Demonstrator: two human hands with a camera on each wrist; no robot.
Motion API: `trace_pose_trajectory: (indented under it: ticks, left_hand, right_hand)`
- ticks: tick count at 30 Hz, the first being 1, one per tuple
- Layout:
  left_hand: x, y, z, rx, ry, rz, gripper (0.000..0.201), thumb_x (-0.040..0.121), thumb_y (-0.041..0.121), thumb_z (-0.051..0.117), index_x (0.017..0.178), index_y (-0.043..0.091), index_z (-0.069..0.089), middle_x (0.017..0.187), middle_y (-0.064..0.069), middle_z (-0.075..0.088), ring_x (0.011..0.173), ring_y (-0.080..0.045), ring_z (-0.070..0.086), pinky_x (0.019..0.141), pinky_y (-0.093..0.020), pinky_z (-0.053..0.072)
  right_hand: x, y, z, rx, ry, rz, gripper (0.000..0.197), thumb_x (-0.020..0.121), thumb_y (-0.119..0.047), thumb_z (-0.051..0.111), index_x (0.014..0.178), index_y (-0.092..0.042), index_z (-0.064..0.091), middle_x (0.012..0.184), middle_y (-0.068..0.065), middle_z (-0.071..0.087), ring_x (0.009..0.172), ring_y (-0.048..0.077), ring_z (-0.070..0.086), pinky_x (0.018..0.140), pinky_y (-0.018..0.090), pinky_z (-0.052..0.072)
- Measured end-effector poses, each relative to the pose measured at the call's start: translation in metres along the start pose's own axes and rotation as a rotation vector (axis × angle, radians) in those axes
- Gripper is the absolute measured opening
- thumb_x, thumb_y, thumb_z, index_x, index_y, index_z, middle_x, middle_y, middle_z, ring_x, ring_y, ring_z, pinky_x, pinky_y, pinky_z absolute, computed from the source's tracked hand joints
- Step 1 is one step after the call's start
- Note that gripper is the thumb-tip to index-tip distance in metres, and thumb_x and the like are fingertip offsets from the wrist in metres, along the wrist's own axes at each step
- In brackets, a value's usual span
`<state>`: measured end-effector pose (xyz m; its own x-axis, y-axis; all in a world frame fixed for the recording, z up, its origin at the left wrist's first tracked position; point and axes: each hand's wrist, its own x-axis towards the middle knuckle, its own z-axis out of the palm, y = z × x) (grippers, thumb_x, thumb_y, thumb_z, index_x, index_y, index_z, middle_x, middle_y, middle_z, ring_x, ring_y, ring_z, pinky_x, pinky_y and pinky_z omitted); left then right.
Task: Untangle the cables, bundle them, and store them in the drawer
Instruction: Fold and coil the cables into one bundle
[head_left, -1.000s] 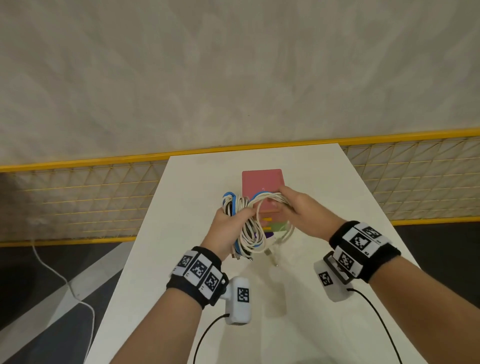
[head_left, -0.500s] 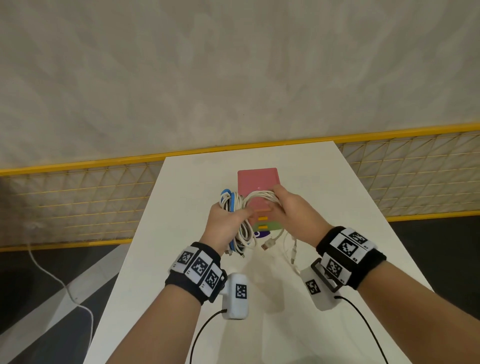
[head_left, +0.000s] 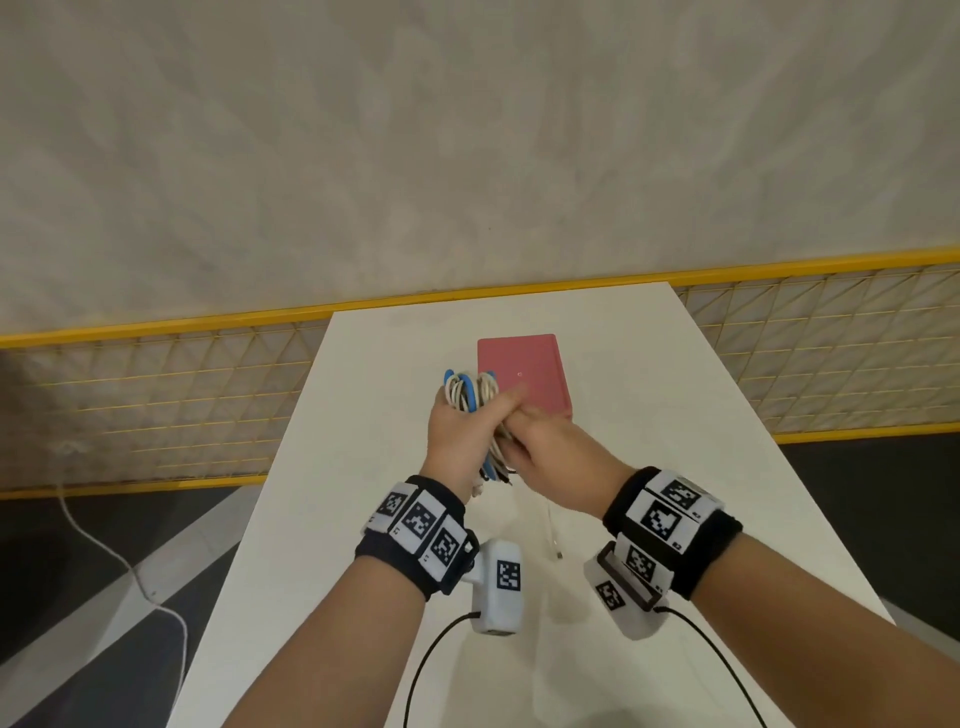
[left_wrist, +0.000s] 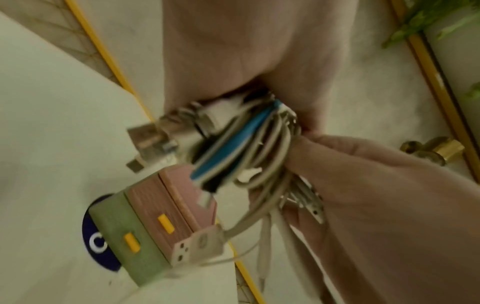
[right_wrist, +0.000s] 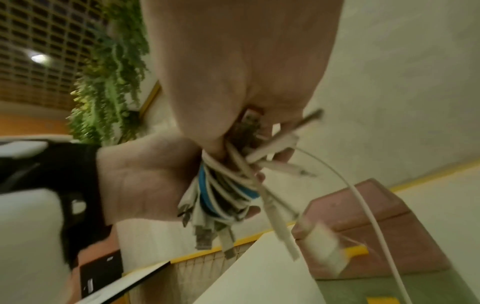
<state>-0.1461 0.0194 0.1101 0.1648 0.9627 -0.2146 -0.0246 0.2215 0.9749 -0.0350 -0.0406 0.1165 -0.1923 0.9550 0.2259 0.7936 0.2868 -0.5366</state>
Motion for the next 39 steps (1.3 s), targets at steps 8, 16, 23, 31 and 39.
trace_pose_trajectory:
  ticks: [8, 16, 23, 31, 39]
  left_hand:
    - [0.006, 0.014, -0.014, -0.238, 0.209, 0.034, 0.026, 0.08, 0.022, 0.078, 0.095, 0.004, 0.066, 0.075, -0.009, 0.07, 0.064, -0.021, 0.07, 0.07, -0.041, 0.059]
    - [0.004, 0.032, -0.022, -0.285, 0.202, 0.165, 0.016, 0.085, 0.021, 0.074, 0.091, 0.012, 0.064, 0.061, 0.0, 0.067, 0.056, -0.013, 0.066, 0.063, -0.033, 0.056]
    - [0.006, 0.036, -0.029, -0.211, 0.313, 0.32, 0.025, 0.082, 0.022, 0.077, 0.097, 0.019, 0.057, 0.084, -0.013, 0.071, 0.065, -0.016, 0.068, 0.061, -0.033, 0.06]
    - [0.004, 0.032, -0.014, -0.213, 0.314, 0.495, 0.032, 0.081, 0.008, 0.076, 0.1, 0.021, 0.055, 0.092, 0.003, 0.062, 0.084, -0.009, 0.065, 0.075, -0.019, 0.055]
    - [0.001, 0.025, 0.0, -0.202, 0.238, 0.45, 0.03, 0.081, 0.005, 0.076, 0.1, 0.017, 0.057, 0.088, 0.003, 0.064, 0.077, -0.003, 0.064, 0.072, -0.017, 0.054]
  right_hand:
    - [-0.016, 0.013, 0.004, 0.526, 0.048, 0.224, 0.066, 0.079, -0.023, 0.075, 0.135, -0.023, 0.039, 0.125, -0.002, 0.041, 0.114, 0.002, 0.048, 0.094, 0.016, 0.047]
    - [-0.013, 0.033, 0.009, 0.758, -0.354, 0.238, 0.039, 0.082, -0.045, 0.066, 0.109, -0.017, 0.06, 0.096, 0.011, 0.063, 0.09, 0.017, 0.065, 0.093, 0.034, 0.05]
    - [-0.013, 0.039, 0.017, 0.472, 0.377, 0.462, 0.029, 0.095, -0.034, 0.049, 0.118, -0.017, 0.053, 0.116, 0.002, 0.05, 0.095, 0.004, 0.055, 0.082, 0.015, 0.039]
    - [0.002, 0.029, 0.015, 0.171, 0.47, 0.424, 0.061, 0.078, -0.027, 0.048, 0.137, -0.015, 0.039, 0.13, 0.008, 0.031, 0.124, 0.023, 0.033, 0.105, 0.034, 0.034]
    - [0.014, 0.013, 0.013, 1.04, 0.008, 0.748, 0.077, 0.089, -0.071, 0.02, 0.101, -0.009, 0.065, 0.089, 0.019, 0.073, 0.082, 0.031, 0.071, 0.078, 0.038, 0.057]
